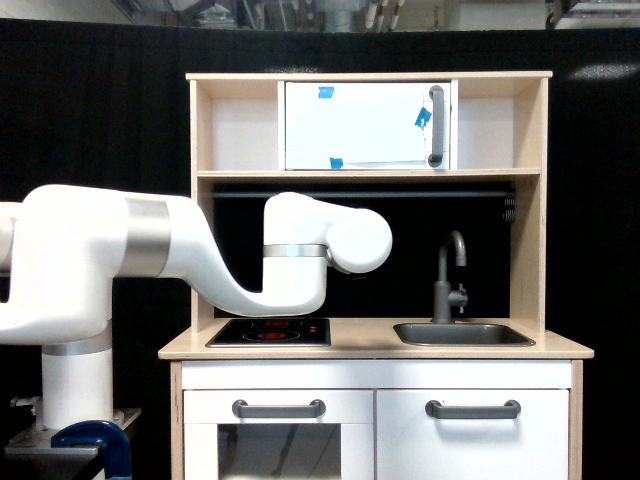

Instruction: Turn on the faucet

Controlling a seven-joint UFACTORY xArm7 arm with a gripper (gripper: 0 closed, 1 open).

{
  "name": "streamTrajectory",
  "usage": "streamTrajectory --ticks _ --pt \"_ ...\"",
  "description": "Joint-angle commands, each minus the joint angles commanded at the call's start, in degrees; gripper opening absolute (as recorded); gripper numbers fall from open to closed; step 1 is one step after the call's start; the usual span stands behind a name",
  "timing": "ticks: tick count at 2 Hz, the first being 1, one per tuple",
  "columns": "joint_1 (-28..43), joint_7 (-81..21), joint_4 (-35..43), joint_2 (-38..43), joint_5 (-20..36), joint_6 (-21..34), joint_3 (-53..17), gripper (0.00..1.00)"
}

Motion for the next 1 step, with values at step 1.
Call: streamTrajectory --ticks 1 --pt "-5.5 -0.8 -0.8 -0.1 -0.4 4.7 -0.6 1.0"
